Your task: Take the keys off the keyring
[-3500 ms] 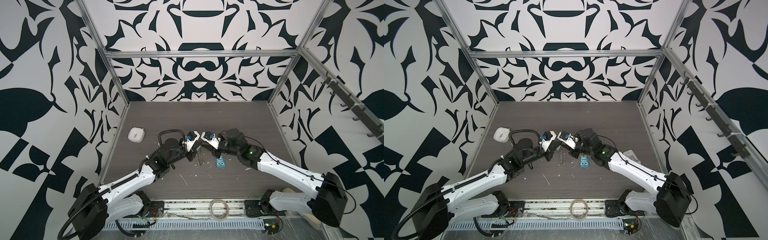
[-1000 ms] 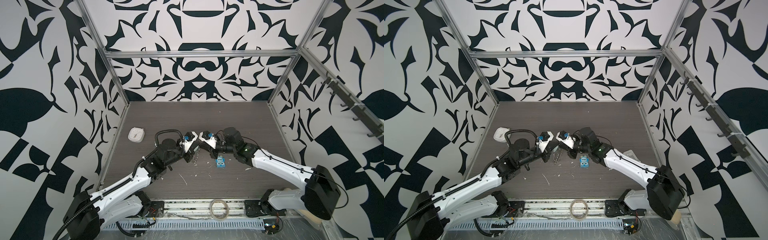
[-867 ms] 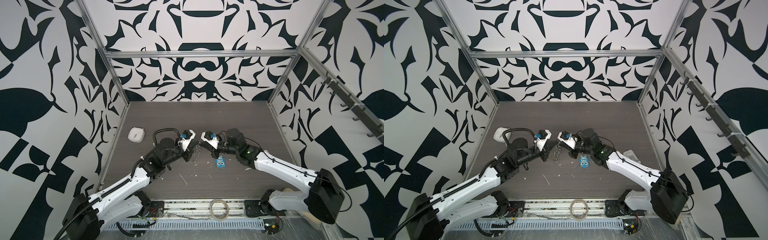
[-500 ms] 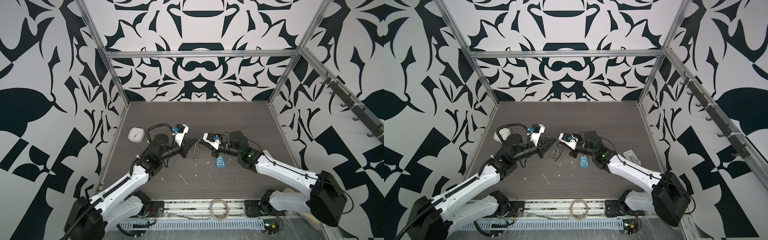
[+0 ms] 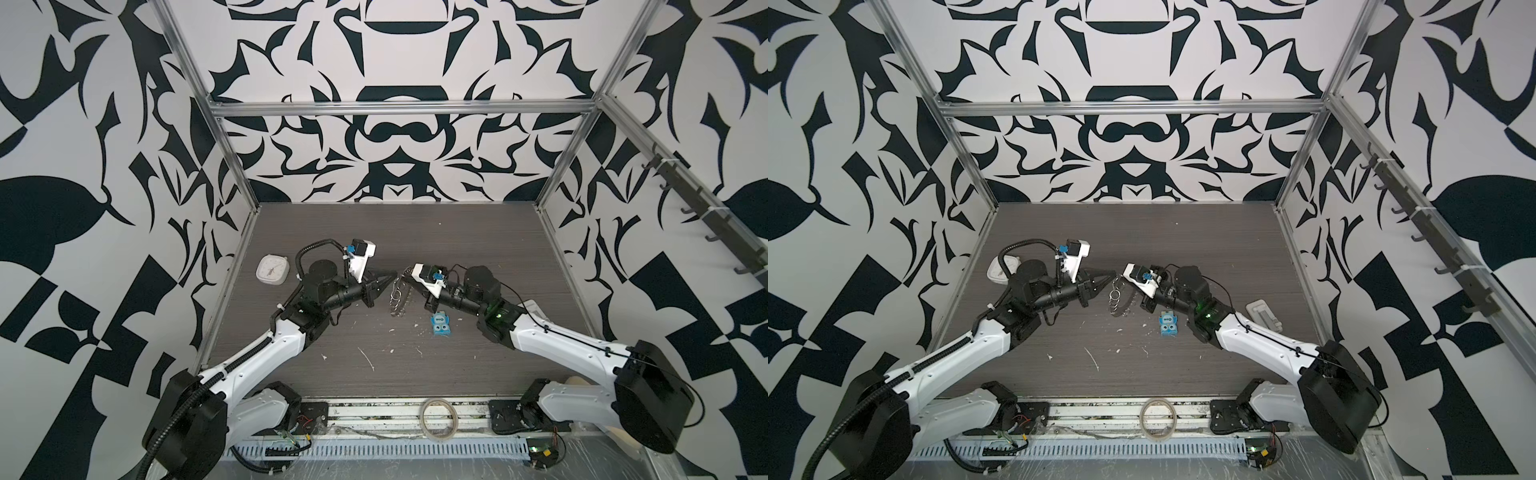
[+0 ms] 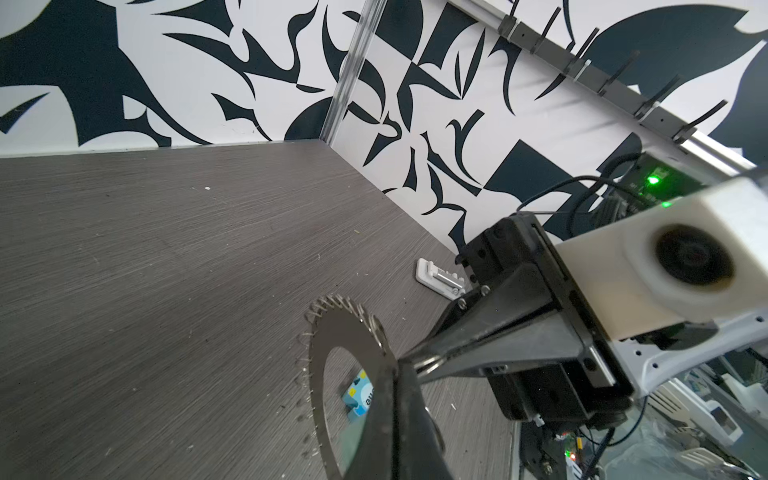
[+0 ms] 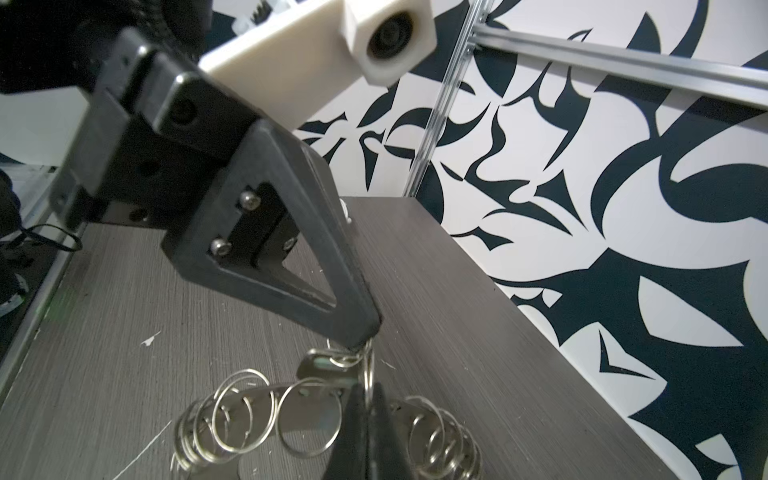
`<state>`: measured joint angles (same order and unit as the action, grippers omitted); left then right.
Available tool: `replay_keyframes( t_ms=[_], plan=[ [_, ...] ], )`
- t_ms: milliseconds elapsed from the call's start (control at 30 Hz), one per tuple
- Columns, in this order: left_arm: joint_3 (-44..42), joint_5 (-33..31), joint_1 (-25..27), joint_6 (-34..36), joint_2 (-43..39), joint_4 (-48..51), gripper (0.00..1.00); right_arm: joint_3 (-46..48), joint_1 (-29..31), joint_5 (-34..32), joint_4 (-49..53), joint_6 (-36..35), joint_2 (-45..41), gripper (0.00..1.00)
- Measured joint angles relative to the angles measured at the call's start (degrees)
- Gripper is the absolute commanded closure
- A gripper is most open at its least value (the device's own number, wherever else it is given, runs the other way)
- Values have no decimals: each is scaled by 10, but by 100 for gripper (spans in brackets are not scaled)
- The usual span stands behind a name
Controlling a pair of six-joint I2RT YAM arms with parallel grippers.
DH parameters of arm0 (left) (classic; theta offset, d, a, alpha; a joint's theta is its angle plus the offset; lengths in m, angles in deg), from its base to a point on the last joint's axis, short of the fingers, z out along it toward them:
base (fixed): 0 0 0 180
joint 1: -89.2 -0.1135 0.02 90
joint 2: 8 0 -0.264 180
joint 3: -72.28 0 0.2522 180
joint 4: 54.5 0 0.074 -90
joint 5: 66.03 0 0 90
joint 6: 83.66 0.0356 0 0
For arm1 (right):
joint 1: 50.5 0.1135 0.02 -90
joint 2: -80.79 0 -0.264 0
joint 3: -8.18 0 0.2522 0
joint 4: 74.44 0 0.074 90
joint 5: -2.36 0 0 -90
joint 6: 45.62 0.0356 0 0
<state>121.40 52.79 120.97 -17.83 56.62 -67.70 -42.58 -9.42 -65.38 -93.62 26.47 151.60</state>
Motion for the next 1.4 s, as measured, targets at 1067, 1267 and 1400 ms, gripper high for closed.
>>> replay_keyframes(
  t_ms=[1067,1267,1400],
  plan=[
    [221,141,-57,-50,111,176,100,-30,-27,6,-174,104,62,100],
    [245,162,-68,-77,114,173,100,-50,-28,8,-220,119,83,100],
    [240,191,-81,-149,124,112,100,-60,-29,8,-260,128,103,100]
  ],
)
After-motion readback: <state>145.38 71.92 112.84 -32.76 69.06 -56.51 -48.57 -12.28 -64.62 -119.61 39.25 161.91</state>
